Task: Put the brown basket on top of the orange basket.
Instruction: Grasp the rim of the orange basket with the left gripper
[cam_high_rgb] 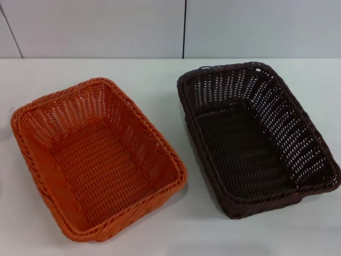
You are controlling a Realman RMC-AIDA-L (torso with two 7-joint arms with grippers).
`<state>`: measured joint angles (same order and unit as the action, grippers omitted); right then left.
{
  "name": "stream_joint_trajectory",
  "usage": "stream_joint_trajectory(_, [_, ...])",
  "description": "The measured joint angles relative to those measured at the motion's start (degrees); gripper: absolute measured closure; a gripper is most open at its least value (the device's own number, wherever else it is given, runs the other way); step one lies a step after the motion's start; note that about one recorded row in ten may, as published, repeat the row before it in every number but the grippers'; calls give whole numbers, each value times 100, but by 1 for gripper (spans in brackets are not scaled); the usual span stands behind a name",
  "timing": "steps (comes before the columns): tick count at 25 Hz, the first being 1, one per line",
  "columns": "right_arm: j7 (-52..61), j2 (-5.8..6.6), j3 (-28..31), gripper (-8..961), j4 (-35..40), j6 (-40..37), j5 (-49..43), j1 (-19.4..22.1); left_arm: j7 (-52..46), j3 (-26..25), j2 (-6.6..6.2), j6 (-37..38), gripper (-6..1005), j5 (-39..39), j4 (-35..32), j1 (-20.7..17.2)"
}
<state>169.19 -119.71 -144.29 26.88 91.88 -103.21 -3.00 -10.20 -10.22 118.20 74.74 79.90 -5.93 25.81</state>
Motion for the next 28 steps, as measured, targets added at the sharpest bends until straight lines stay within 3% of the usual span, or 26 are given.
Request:
stream_joint_trajectory(4, [0,0,-51,275,-5,-15,0,1,1224,-516,19,506,162,-237,392,40])
stream_joint_trajectory(9, [0,0,-109,275,-14,-31,0,-22,2118,-1012,30,533,162,-252,861,-11])
stream_joint_trajectory(13, [2,3,-122,275,-19,-40,0,-47,2190,-1034,-5,427,163,-213,1070,-45])
stream_joint_trajectory(16, [8,15,-124,275,-4,-37,0,-62,2150,-1006,-29,-115,163,-200,1101,26])
stream_joint_trajectory(22, [12,28,-156,275,35,-12,-7,-99,1772,-979,-114,-889,163,-39,1094,379])
stream_joint_trajectory(24, [14,34,-169,275,47,-11,-7,-115,1716,-982,-195,-1204,163,46,1057,630])
stream_joint_trajectory(28, [16,32,-176,275,62,-13,-7,-124,1687,-1011,-218,-1320,162,50,919,841])
